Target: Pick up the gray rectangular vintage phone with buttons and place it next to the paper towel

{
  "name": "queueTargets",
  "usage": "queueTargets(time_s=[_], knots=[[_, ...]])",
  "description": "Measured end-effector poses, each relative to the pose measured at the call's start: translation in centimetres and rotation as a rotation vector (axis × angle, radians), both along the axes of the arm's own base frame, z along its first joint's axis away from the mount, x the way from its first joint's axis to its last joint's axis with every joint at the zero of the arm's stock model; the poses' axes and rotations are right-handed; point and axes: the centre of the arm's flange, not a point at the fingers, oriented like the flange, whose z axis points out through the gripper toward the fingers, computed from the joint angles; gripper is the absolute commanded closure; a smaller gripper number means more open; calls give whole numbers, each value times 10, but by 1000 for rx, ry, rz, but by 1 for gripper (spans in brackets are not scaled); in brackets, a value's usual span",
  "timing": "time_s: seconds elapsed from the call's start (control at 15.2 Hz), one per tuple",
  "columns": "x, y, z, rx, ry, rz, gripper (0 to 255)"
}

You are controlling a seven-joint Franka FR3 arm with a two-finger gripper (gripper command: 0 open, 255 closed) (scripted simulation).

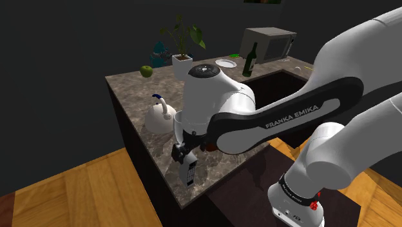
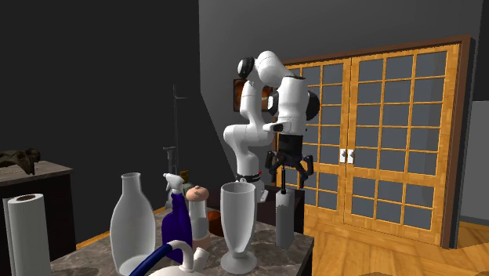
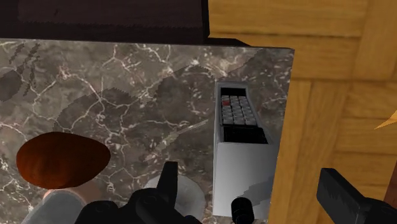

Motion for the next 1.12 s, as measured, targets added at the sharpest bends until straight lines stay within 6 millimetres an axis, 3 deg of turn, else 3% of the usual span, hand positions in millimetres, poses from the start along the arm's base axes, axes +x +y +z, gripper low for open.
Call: queueTargets(time_s=[0.33, 0.73, 0.79, 1.12], knots=[[3, 0, -25, 0, 0, -1, 0], [2, 0, -29, 1, 0, 0, 0], [2, 0, -29, 1, 0, 0, 255], [2, 1, -29, 1, -1, 0, 255]])
